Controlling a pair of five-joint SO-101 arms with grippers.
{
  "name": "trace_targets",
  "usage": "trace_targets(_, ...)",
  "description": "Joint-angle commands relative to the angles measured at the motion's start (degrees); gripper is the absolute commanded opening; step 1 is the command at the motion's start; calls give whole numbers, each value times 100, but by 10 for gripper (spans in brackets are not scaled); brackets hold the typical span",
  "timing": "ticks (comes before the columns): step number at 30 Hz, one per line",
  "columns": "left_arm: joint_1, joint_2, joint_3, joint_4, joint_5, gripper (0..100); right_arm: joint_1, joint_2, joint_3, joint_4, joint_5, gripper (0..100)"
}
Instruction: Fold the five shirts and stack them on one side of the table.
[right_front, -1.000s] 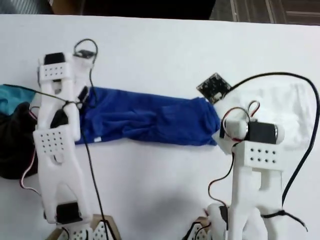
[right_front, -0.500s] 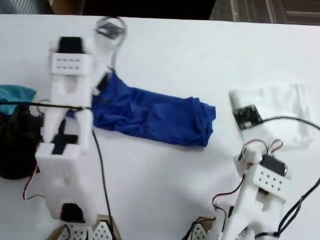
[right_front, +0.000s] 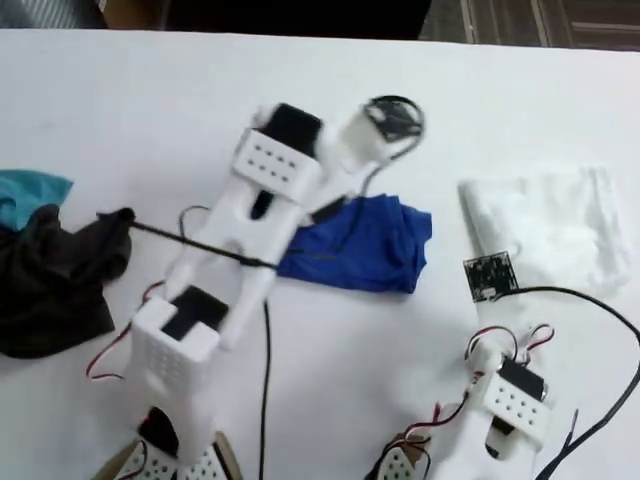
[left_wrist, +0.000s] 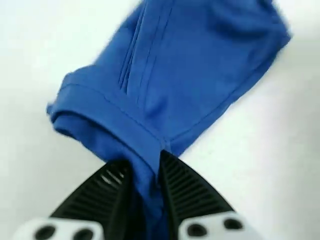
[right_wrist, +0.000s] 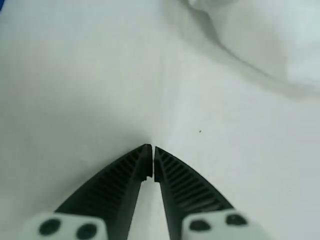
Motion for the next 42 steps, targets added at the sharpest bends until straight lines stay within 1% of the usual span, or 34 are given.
trace_targets(1, 501, -334, -338, -413, -70, 25, 57, -330, -9, 57, 0, 22)
trace_targets(4, 765, -264, -180, -765, -35, 25, 57, -365, -9, 84, 0, 22)
trace_targets(7, 914, 44, -233, -862, -35, 25, 57, -365, -9, 84, 0, 22)
trace_targets(13, 958, 826, -892, -756, -35, 25, 57, -365, -9, 84, 0, 22)
trace_targets(17, 958, 1160, -1499, -422, -35, 31, 57, -365, -9, 84, 0, 22)
trace_targets(19, 932, 1266, -1736, -193, -62, 77, 57, -365, 9, 84, 0, 22)
trace_targets(23, 914, 1292, -2185, 202, -35, 268, 48, -400, 26, 84, 0, 22)
trace_targets(24, 905, 1231, -2308, 220, -35, 294, 48, -400, 26, 84, 0, 22)
trace_targets(26, 774, 993, -2633, 211, -53, 290, 48, -400, 26, 84, 0, 22)
trace_targets(29, 308, 721, -3037, 193, -70, 273, 48, -400, 26, 84, 0, 22)
trace_targets(33, -818, 765, -3081, 211, -26, 252, 48, -400, 26, 84, 0, 22)
trace_targets(34, -1125, 853, -3020, 211, -18, 227, 48, -391, 26, 84, 0, 22)
trace_targets(35, -1398, 949, -2914, 211, -9, 180, 48, -374, 26, 84, 0, 22)
trace_targets(37, -1890, 1169, -2624, 202, 229, 28, 48, -365, -18, 101, 0, 21)
trace_targets(38, -2101, 1292, -2431, 202, 404, 14, 40, -365, -62, 145, 0, 21)
trace_targets(39, -2295, 1407, -2246, 202, 519, 46, -22, -356, -202, 259, 0, 21)
trace_targets(41, -2637, 1556, -1903, 211, 475, 20, -312, -356, -738, 708, 0, 21)
trace_targets(42, -2787, 1591, -1754, 202, 457, 30, -541, -347, -1090, 989, -9, 21)
